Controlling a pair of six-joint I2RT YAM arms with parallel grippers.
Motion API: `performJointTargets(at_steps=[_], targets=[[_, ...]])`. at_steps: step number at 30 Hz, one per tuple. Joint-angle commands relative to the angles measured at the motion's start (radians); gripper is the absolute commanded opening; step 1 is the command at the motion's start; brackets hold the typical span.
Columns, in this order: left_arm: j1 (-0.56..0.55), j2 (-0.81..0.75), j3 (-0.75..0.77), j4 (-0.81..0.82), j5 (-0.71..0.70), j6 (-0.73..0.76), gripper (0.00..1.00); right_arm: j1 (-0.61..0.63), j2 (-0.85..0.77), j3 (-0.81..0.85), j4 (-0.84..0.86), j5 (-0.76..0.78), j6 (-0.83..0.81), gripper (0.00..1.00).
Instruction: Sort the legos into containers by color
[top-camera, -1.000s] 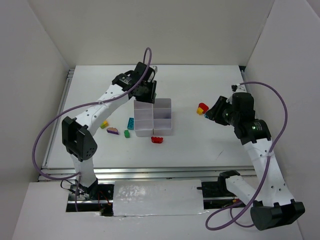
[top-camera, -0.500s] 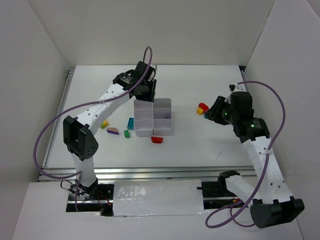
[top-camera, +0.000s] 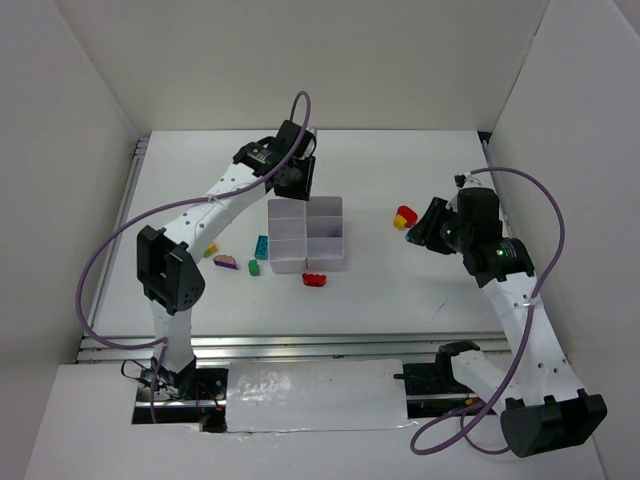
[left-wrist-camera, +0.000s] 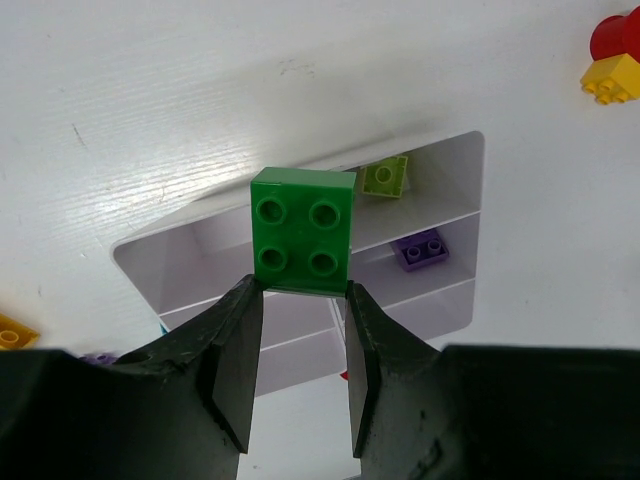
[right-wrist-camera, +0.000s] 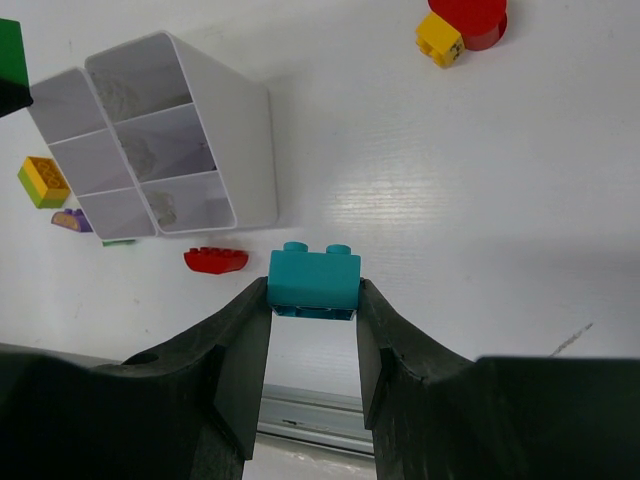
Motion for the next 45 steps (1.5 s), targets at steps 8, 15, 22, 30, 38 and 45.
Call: performJointTargets(at_steps=[8,15,22,30,38,45], targets=[[-0.01,0.019,0.013,0.047,0.134,-0.002,0.0,0.004,-0.001,0.007,0.053,0.005,-0.012,0.0],[-0.02,0.05,0.022,0.053,0.176,-0.002,0.0,0.004,-0.001,0.0,0.055,0.015,-0.015,0.0],[-0.024,0.054,0.03,0.053,0.201,0.001,0.0,0.006,0.004,-0.002,0.058,0.011,-0.015,0.0],[-0.025,0.063,0.053,0.034,0.192,0.012,0.0,0.006,-0.001,-0.013,0.07,0.018,-0.014,0.0],[-0.027,0.073,0.065,0.03,0.192,0.009,0.0,0.006,-0.013,-0.028,0.082,0.019,-0.014,0.0],[-0.028,0.068,0.055,0.031,0.183,0.008,0.0,0.006,-0.015,-0.031,0.084,0.015,-0.014,0.0]])
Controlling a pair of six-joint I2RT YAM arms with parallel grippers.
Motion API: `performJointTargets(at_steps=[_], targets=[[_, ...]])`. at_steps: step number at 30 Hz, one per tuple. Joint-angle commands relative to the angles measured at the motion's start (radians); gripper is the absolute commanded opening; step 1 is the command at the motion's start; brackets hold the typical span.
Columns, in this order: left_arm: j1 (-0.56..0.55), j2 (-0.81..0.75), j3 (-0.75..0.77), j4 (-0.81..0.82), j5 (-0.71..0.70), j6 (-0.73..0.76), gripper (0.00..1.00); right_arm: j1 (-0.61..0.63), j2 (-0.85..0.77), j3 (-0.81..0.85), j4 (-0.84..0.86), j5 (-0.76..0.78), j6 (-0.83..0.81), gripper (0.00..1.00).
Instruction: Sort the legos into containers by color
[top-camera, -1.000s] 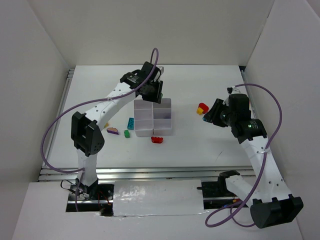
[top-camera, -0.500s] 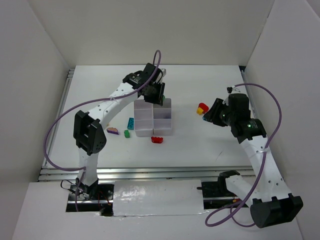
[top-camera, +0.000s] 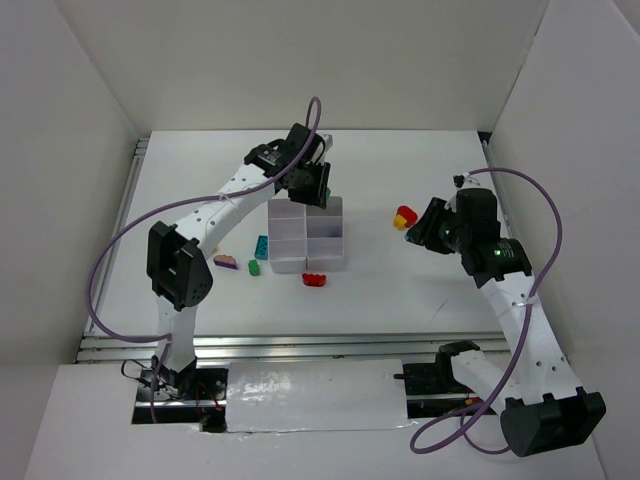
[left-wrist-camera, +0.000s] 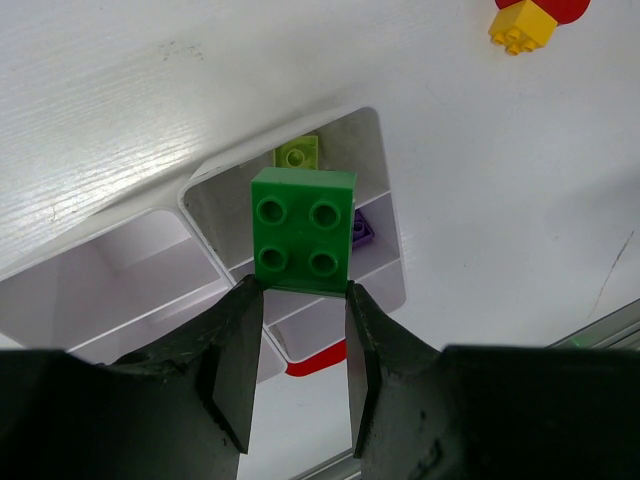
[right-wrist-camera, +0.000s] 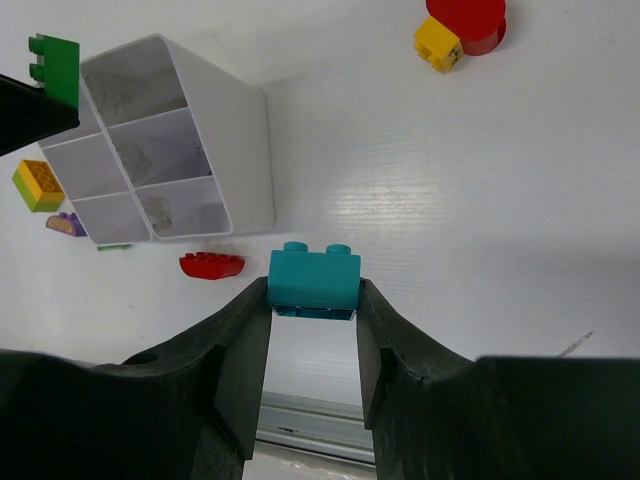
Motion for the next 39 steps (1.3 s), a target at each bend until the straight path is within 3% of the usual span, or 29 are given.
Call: performJointTargets(at_steps=[1,39], targets=[[-0.006,0.009,0.024,0.01,-0.001,0.008,0.0,0.004,-0.016,-0.003,0.05,0.009,-0.01,0.0],[-0.011,-0.023,-0.025,0.033,0.056,0.013,0.0,0.005,0.006,-0.003,0.06,0.0,-0.008,0.0]])
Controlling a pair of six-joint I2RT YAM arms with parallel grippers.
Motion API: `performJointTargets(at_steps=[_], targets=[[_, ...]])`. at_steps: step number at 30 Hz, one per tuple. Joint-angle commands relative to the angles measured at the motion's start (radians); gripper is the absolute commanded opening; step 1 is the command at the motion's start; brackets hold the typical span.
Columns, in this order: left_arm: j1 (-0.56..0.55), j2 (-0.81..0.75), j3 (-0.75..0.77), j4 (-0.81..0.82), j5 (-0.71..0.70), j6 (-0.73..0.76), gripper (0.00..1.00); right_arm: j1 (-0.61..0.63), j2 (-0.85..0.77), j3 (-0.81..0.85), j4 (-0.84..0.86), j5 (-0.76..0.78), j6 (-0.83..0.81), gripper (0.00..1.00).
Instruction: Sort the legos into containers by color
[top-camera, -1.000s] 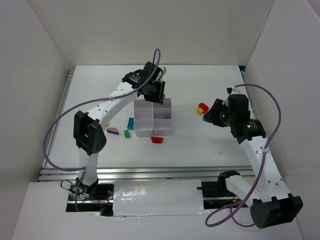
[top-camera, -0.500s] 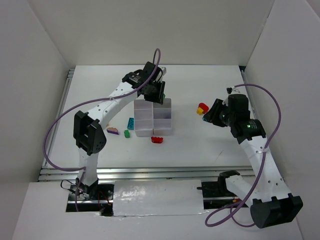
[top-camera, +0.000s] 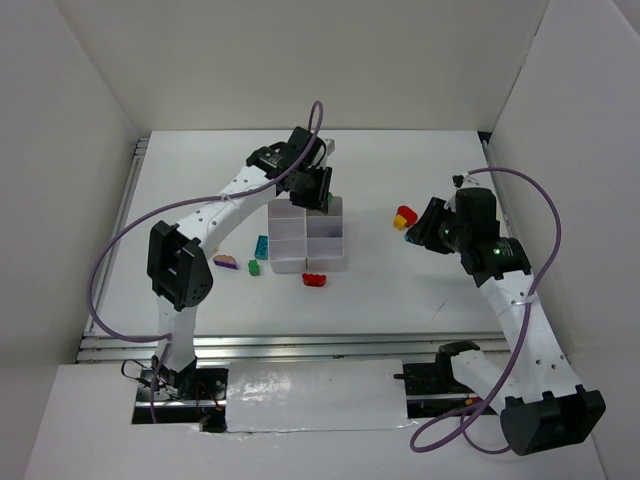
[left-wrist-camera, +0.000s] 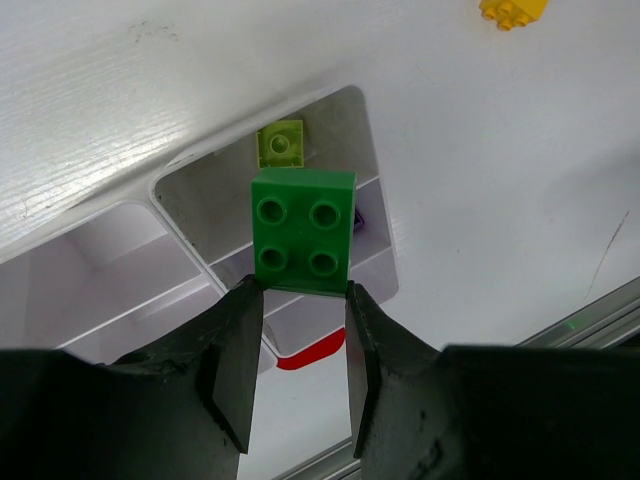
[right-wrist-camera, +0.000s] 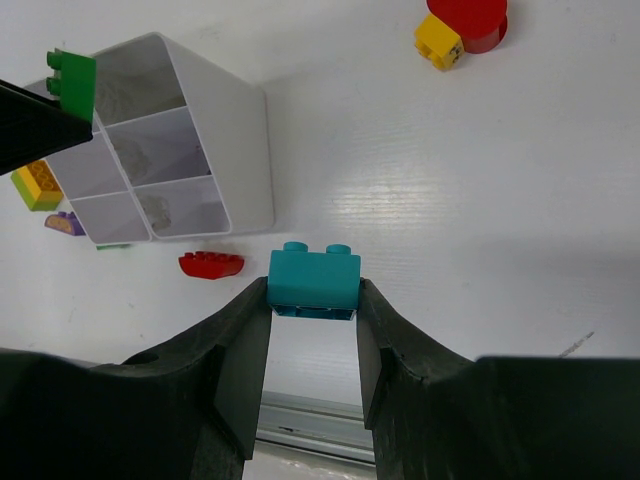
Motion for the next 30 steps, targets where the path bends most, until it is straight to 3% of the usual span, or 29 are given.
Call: performJointTargets(at_steps=[1,15,30], targets=[[-0.008,-0.023,0.005,0.025,0.013,0.01,0.0,0.005,-0.002,-0.005,0.059,0.001,-0.009,0.0],[-0.008,-0.054,0.056,-0.007,-0.057,0.045,0.0,0.005,-0.026,-0.017,0.059,-0.002,-0.007,0.0],[-0.008,-0.12,-0.013,0.034,-0.091,0.11,0.0,0.005,0.109,0.086,0.023,-0.062,0.005,0.0]])
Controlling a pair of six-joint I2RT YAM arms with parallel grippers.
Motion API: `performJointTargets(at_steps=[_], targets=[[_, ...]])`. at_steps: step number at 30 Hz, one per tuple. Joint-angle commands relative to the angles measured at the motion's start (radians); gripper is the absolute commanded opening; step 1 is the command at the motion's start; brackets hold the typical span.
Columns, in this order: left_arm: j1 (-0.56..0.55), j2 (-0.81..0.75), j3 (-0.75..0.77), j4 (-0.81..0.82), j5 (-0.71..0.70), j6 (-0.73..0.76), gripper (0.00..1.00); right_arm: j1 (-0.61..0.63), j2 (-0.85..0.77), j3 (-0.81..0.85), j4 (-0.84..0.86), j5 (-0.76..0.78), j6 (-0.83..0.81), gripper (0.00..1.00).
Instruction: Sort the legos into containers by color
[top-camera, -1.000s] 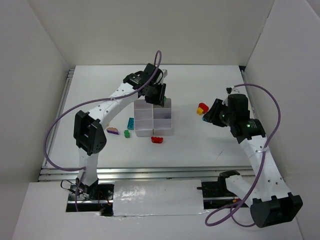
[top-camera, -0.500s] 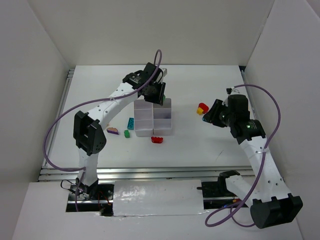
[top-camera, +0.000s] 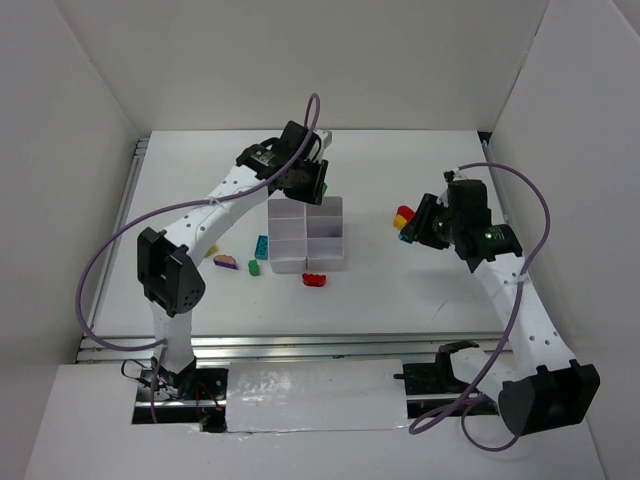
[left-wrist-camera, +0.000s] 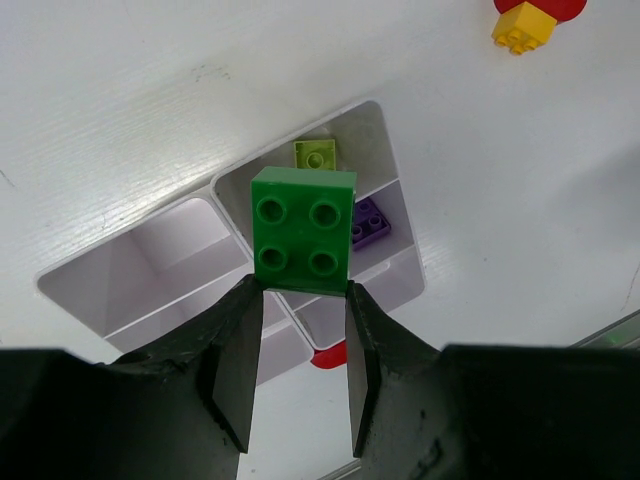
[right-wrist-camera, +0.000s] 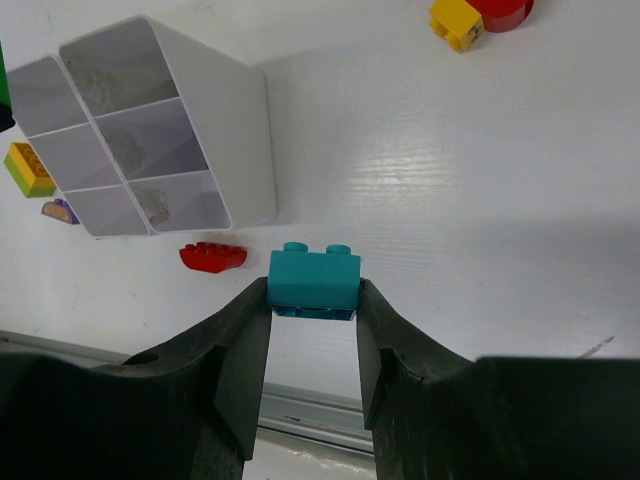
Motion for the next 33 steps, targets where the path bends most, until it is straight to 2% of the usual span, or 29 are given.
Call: performJointTargets(at_steps=[1,9,26,30,33], targets=[[-0.005,-0.058,-0.012,0.033,-0.008,0.036,0.0,0.005,0.018,0.072,0.022,-0.026,0.004,0.0],[-0.005,-0.09,-0.047,0.051,-0.013,0.049,0.0,0.007,0.054,0.092,0.028,-0.054,0.01,0.0],[-0.006,-0.116,-0.101,0.088,0.046,0.037,0.0,0.005,0.013,0.075,0.024,-0.042,0.015,0.0],[-0.005,-0.156,-0.174,0.094,0.084,0.051,0.0,0.004,0.018,0.091,0.022,-0.032,0.015,0.0],[-0.012,-0.207,-0.262,0.123,0.167,0.068,0.0,0.005,0.037,0.098,0.024,-0.042,0.012,0.0]])
